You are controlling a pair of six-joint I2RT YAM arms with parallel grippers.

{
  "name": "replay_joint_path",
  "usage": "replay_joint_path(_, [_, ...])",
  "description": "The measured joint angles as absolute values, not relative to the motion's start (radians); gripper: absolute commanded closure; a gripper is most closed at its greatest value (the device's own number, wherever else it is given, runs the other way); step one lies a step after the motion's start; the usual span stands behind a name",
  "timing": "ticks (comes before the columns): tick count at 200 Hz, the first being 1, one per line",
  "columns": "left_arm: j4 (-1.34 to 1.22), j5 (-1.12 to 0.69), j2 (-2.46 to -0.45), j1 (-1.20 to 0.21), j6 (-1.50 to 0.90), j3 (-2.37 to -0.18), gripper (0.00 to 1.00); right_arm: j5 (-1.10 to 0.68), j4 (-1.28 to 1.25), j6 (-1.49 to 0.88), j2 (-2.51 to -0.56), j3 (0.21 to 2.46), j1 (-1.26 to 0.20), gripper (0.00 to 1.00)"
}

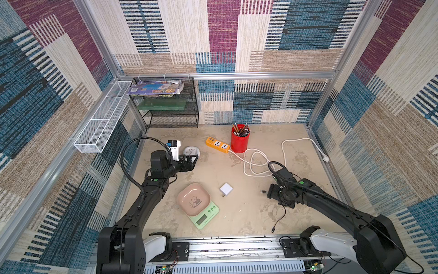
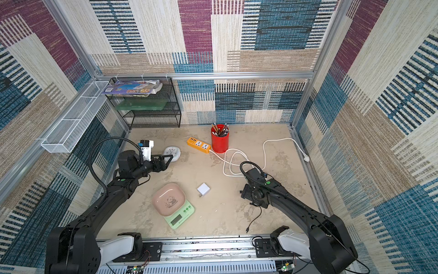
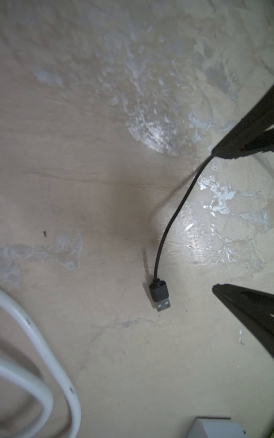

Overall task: Charge the electronic scale
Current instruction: Pick up the charging cable from the center of the board.

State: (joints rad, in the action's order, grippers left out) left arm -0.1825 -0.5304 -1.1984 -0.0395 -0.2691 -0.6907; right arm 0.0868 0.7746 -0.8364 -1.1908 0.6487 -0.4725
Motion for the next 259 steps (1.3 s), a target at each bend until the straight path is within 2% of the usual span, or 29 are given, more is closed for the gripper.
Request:
replay_joint_path(53, [-0.2,-0.553,-1.203,-0.044,-0.282,-0.69,0.15,0.111,0.748,-0.805,-1.367,0.716,-0.471,0.14])
replay_joint_path(95, [-0.204,-0.554,-1.202,-0.047,-0.284,-0.69,0.15,0.133,0.727,-0.754,-1.462,0.756,-0.463,0.21])
replay_joint_path(164, [-0.204,-0.554,-1.209,-0.047,-0.284,-0.693,0.15,0.127,0.684,-0.676,-1.53,0.811,-0.459,0.52])
replay_joint_path(181, [-0.204,-0.556,-1.21,-0.048,-0.284,-0.696,0.15,0.125,0.663,-0.654,-1.554,0.833,-0.459,0.67])
replay_joint_path(208, [-0.204,-0.564,-1.21,-0.048,-0.284,-0.699,0.15,0.087,0.623,-0.62,-1.571,0.854,-0.464,1.0])
replay_joint_path(259, [-0.199,-0.679,-1.279,-0.104,-0.369,-0.792,0.17,0.071,0.549,-0.511,-1.507,0.925,-0.558,1.0])
